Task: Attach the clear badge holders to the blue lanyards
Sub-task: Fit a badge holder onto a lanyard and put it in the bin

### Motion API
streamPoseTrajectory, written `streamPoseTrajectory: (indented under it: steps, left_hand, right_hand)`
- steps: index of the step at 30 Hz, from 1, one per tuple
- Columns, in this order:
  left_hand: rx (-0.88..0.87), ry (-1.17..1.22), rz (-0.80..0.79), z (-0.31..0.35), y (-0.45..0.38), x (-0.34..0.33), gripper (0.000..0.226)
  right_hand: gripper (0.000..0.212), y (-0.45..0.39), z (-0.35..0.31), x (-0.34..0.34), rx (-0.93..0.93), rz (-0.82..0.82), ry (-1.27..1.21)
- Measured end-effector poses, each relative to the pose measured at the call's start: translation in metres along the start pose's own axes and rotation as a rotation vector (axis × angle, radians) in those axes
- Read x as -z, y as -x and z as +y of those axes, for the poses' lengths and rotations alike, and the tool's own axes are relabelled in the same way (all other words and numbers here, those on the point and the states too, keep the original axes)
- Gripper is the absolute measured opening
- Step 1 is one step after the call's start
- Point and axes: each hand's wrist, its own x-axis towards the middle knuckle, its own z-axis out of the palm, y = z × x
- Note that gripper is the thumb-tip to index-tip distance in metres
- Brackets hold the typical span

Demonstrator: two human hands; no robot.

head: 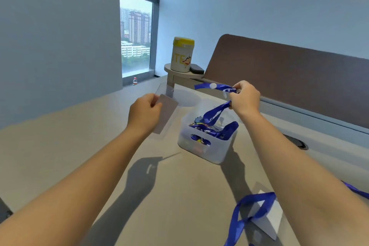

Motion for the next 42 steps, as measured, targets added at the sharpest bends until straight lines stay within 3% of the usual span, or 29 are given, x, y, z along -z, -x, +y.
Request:
streamPoseTrajectory:
  steps: [3, 6, 10, 14, 20, 31, 42]
  left_hand:
    - [0.012, -0.004, -0.01, -0.01, -0.006, -0.004, 0.02]
    - [0.015, -0.021, -0.02, -0.017, -0.006, -0.009, 0.021]
    - [-0.025, -0.035, -0.021, -0.015, -0.004, -0.012, 0.021]
    - [-0.116, -0.028, -0.037, 0.001, 0.009, -0.017, 0.024]
    - [-0.253, -0.021, -0.136, 0.039, 0.052, -0.044, 0.028]
    - [-0.584, -0.046, -0.404, 0.102, 0.178, -0.12, 0.031]
    - [-0.665, -0.123, -0.531, 0.128, 0.226, -0.191, 0.032]
  right_hand:
    - [0.028, -0.001, 0.019, -0.022, 0.054, -0.111, 0.304]
    - [0.035, 0.002, 0.027, -0.032, 0.125, -0.398, 0.668]
    - [0.047, 0.011, 0.023, -0.026, 0.175, -0.606, 0.758]
    - [0.056, 0.026, 0.023, -0.004, 0.22, -0.531, 0.72]
    - [0.036, 0.068, 0.055, 0.072, 0.171, -0.402, 0.645]
    - [0.032, 0.184, 0.174, 0.229, -0.322, -0.327, 0.661]
    - [0.015, 0.195, 0.259, 0.254, -0.387, -0.258, 0.725]
